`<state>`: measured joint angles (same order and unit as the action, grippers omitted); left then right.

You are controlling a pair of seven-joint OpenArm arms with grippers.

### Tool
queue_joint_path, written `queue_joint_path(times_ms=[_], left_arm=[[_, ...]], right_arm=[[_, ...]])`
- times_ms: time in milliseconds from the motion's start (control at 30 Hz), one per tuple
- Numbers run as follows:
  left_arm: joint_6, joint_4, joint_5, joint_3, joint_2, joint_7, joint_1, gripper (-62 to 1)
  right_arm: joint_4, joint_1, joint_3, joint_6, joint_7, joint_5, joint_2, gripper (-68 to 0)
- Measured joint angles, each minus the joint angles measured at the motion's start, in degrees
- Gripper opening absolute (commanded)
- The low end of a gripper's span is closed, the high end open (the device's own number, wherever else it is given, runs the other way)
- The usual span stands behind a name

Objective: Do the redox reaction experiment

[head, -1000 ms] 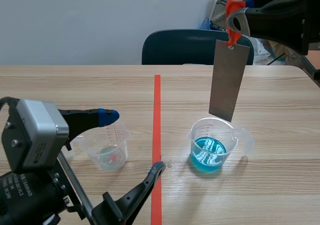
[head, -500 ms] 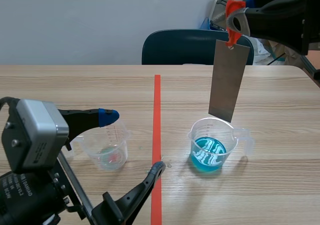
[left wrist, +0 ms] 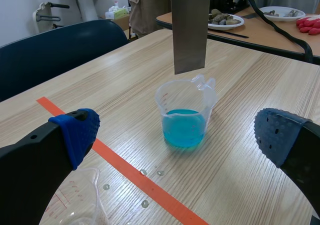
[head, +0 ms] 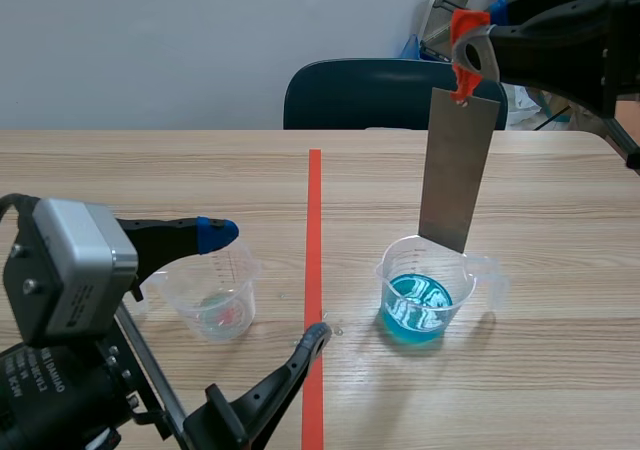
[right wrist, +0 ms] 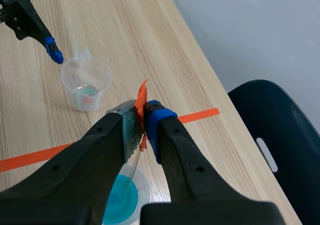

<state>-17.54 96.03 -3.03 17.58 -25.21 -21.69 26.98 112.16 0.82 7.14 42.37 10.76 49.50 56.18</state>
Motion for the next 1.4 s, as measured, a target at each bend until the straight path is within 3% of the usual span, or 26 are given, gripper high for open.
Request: queue_joint_path(times_ms=[300,700,933,1400], left_arm=[[0.0,0.0,0.0,0.0,0.0,0.0,0.0,1.4],[0.0,0.0,0.0,0.0,0.0,0.0,0.0,1.4],[0.0,0.0,0.0,0.0,0.0,0.0,0.0,1.4],[0.0,0.0,0.0,0.0,0.0,0.0,0.0,1.4]], right_arm=[[0.0,0.0,1.9,0.0,-0.6,-1.1,0.0,-66.9],[-1.3,0.0,6.5,0.0,-6.9,-7.4,-0.1,-66.9],[-4.8,0.0,7.6,0.0,-8.1,-13.8,-4.0,-66.9],[-13.0,0.0,13.4,-0.1,-18.4,-28.4,-9.3,-66.9]])
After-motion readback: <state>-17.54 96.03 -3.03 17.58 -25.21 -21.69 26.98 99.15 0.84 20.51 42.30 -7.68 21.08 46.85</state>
